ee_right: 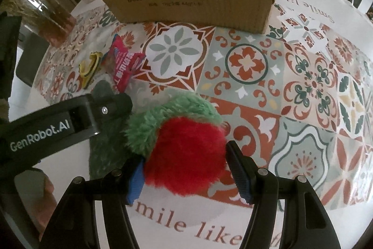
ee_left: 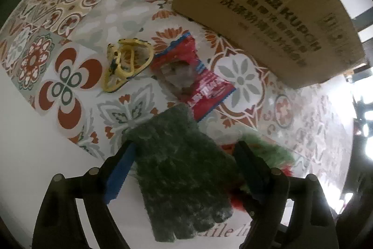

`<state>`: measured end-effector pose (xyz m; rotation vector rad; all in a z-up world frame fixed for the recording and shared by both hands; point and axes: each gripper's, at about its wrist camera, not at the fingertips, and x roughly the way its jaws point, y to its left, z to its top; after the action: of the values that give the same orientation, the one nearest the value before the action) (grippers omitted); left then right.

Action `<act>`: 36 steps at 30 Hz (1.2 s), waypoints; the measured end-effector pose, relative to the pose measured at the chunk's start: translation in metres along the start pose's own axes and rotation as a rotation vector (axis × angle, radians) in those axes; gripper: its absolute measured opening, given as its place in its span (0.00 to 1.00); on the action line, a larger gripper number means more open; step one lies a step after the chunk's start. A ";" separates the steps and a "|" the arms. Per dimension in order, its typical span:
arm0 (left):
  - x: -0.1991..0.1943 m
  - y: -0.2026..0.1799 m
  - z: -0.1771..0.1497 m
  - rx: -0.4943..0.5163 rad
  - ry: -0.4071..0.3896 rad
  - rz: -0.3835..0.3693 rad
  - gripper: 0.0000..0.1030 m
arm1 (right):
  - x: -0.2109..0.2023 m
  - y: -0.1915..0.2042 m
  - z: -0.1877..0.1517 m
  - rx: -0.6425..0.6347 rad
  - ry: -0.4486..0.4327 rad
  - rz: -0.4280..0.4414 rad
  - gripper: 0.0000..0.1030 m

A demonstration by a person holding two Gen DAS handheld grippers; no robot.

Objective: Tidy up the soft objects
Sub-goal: 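Lift the scrubber with left tool while right tool lifts the pompom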

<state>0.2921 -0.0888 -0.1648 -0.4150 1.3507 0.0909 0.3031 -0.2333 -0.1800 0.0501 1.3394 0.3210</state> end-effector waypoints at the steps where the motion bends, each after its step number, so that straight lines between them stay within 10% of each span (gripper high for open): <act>1: 0.002 -0.001 0.000 -0.008 0.000 0.014 0.86 | 0.000 -0.001 0.000 0.000 -0.004 0.000 0.63; 11: 0.023 -0.001 -0.002 -0.047 0.034 0.065 0.87 | 0.005 -0.007 0.002 0.031 -0.074 0.048 0.45; 27: 0.008 0.005 -0.007 0.106 -0.032 -0.042 0.34 | -0.030 -0.010 -0.019 0.166 -0.216 -0.008 0.39; 36: -0.025 0.028 -0.035 0.210 -0.097 -0.107 0.28 | -0.050 0.001 -0.037 0.211 -0.279 -0.015 0.39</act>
<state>0.2459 -0.0706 -0.1526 -0.3007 1.2256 -0.1175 0.2580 -0.2505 -0.1414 0.2526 1.0913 0.1517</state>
